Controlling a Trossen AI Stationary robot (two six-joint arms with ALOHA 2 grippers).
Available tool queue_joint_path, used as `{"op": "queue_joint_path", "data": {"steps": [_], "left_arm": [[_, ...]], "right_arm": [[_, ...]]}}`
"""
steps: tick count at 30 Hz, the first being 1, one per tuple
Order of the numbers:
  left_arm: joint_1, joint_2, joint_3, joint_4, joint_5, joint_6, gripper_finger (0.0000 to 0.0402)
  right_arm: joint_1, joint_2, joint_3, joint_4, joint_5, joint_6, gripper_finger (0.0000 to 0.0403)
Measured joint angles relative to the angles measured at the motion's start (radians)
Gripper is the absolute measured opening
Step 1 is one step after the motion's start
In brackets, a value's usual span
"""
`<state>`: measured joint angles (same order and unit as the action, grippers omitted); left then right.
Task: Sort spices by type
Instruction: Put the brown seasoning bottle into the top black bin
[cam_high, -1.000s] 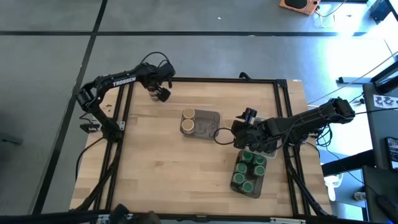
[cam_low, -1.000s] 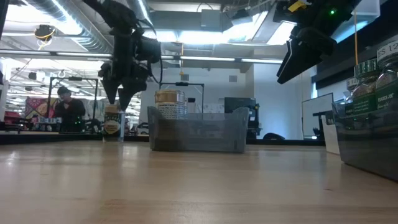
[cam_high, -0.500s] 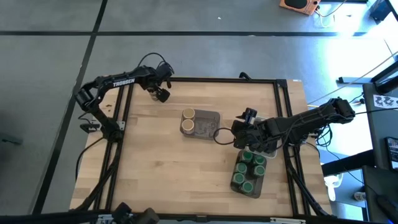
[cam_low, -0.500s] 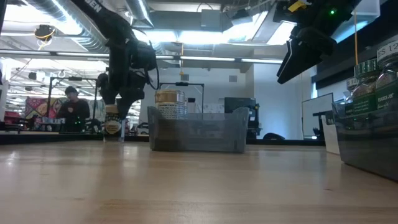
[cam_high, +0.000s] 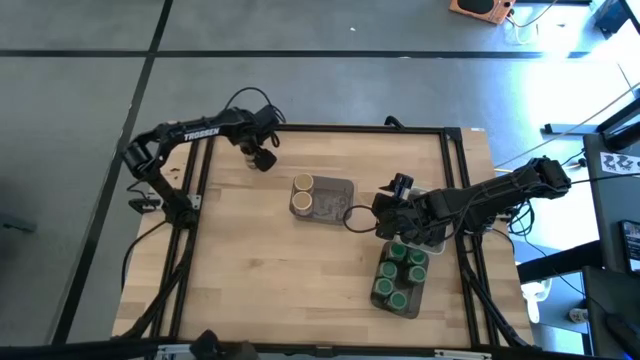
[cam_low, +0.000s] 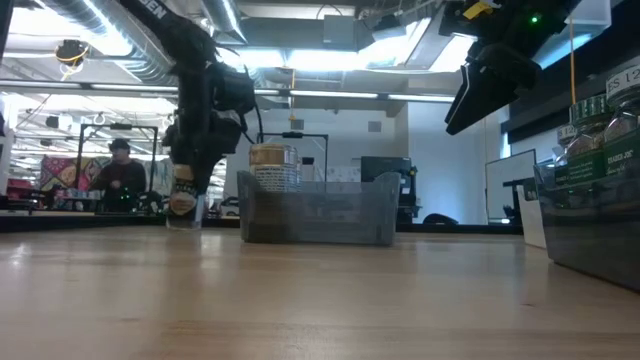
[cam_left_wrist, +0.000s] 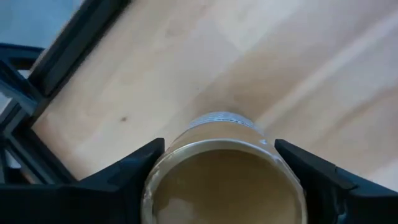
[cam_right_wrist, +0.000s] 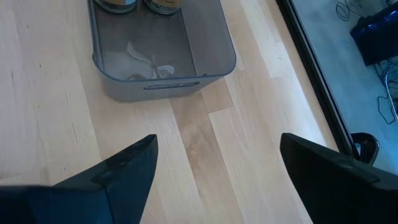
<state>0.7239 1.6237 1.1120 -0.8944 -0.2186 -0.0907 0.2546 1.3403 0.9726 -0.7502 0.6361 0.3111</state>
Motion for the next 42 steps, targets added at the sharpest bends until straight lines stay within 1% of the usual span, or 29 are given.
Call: {"op": "queue_joint_path", "data": {"steps": [3, 8, 14, 17, 22, 26, 30, 34, 38, 42], "left_arm": [[-0.042, 0.002, 0.039, -0.043, 0.001, 0.002, 0.0273], [-0.133, -0.029, 0.131, -0.058, -0.001, 0.025, 0.0273], [-0.252, -0.063, 0.302, -0.114, -0.026, 0.029, 0.0273], [-0.312, -0.063, 0.373, -0.094, -0.030, 0.036, 0.0276], [-0.418, -0.062, 0.406, 0.002, -0.023, 0.046, 0.0279], [-0.486, -0.049, 0.406, 0.052, 0.038, 0.009, 0.0277], [-0.539, 0.005, 0.421, 0.070, 0.072, -0.015, 0.0277], [-0.562, 0.104, 0.507, 0.037, 0.071, -0.013, 0.0277], [-0.567, 0.225, 0.616, -0.053, 0.067, -0.001, 0.0277], [-0.565, 0.319, 0.657, -0.093, 0.069, 0.026, 0.0277]], "right_arm": [[0.000, 0.000, 0.000, 0.000, 0.000, 0.000, 0.0335], [0.000, 0.000, 0.000, 0.000, -0.002, -0.001, 0.0335], [0.000, 0.000, 0.000, 0.008, -0.018, -0.002, 0.0335], [0.000, 0.000, 0.000, 0.018, -0.019, -0.002, 0.0335], [0.000, 0.000, 0.000, 0.026, -0.019, -0.002, 0.0335], [0.000, 0.000, 0.000, 0.027, -0.019, -0.004, 0.0335], [0.000, 0.000, 0.000, 0.028, -0.027, -0.006, 0.0335], [0.000, 0.000, 0.000, 0.036, -0.027, -0.006, 0.0335], [0.000, 0.000, 0.000, 0.047, -0.027, -0.007, 0.0335], [0.000, 0.000, 0.000, 0.047, -0.027, -0.007, 0.0335]]}}
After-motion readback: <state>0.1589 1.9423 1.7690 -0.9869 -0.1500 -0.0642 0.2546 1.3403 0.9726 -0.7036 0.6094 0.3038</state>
